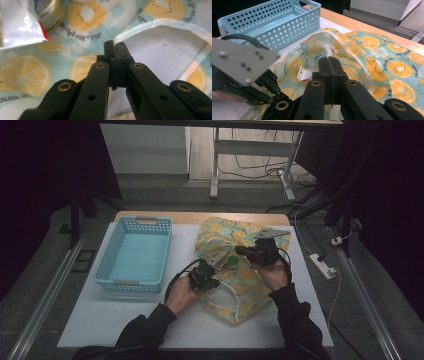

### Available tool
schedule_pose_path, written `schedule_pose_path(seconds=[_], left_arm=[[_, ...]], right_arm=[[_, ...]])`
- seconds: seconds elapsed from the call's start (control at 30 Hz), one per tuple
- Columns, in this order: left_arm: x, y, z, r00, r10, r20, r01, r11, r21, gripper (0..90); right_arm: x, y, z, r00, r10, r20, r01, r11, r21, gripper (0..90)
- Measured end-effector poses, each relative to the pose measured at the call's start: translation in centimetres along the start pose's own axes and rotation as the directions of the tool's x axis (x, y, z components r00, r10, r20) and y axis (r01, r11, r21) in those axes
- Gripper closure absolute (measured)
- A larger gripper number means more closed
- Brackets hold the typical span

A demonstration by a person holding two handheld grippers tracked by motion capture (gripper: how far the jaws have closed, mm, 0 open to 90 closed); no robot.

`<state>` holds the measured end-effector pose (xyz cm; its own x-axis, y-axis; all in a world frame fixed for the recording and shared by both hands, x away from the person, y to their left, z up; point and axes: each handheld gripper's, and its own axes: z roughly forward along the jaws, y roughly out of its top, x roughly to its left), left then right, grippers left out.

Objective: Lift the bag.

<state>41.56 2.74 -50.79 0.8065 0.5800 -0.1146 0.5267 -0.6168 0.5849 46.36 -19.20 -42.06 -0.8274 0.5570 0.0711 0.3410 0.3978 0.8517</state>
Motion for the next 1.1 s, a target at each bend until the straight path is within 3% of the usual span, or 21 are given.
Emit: schedule_pose_path(seconds=[0.2,0.47,0.73,1.1], left_arm=[[-0.3,0.7,-1.7,0.9998,0.008,0.019,-0.008,0.9997,-0.023,89.2],[-0.1,1.4,-3.6,0.9987,-0.027,0.042,0.029,0.9988,-0.040,89.2],[0.4,1.6,-5.4,0.9974,-0.015,0.071,0.019,0.9983,-0.056,89.2],[1.6,2.6,-8.7,0.9892,-0.037,0.142,0.053,0.9925,-0.110,89.2]], right_arm=[[0.6,0.5,-0.2,0.9998,-0.013,-0.015,0.013,1.000,-0.011,90.0],[0.9,1.1,-0.8,0.9992,-0.008,-0.039,0.008,1.000,-0.023,90.0],[1.5,1.3,-0.6,0.9978,-0.015,-0.064,0.015,1.000,-0.006,90.0],[2.2,2.7,-1.3,0.9963,-0.033,-0.080,0.031,0.999,-0.019,90.0]])
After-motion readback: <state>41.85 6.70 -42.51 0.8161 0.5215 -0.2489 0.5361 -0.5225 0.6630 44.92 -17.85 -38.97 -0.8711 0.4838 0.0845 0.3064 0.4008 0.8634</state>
